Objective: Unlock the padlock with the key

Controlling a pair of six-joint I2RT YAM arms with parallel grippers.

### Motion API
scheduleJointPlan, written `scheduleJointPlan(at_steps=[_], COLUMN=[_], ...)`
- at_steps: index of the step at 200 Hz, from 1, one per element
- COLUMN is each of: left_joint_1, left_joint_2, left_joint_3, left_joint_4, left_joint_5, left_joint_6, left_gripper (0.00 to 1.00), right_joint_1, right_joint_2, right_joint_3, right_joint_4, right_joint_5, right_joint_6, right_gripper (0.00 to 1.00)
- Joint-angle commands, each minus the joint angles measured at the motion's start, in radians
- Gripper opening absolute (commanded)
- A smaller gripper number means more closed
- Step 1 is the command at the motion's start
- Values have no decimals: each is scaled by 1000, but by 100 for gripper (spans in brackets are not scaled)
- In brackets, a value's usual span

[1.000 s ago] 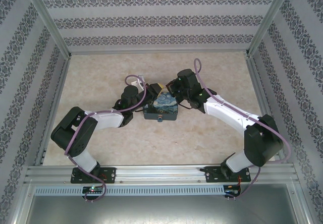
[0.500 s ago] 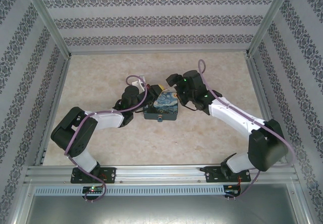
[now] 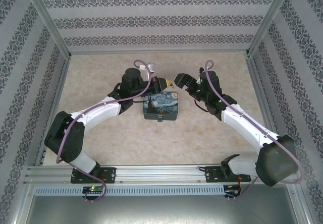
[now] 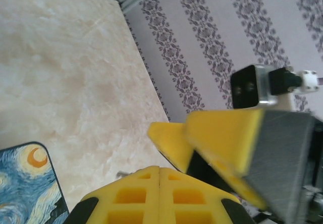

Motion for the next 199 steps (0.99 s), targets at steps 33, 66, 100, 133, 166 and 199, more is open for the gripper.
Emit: scheduleJointPlan(at_steps=[33, 66, 100, 133, 166, 199], left_joint_1=[108, 121, 123, 122, 123, 123], left_joint_2=[43, 78, 89, 94, 96, 101], left_joint_3=[130, 214, 252, 259, 246, 233], left_joint_4=[-251, -376, -416, -409, -364, -326], left_joint_5=[282, 366, 398, 425, 446, 465], left_joint_6=[231, 330, 355, 339, 307, 280], left_gripper=[0, 0, 0, 0, 0, 0], right_joint_1=[-139, -211, -204, -169, -138, -117], right_joint_2=[-77, -35, 31, 75, 97, 109], right_joint_3=[-139, -158, -126, -100, -93, -86], right_joint_4=[228, 335, 394, 421, 470, 506], right_joint_5=[-221, -508, -657, -696, -708, -718], right_joint_6=[-169, -177, -151, -139, -117, -97], right_gripper=[96, 82, 71, 54, 44, 41])
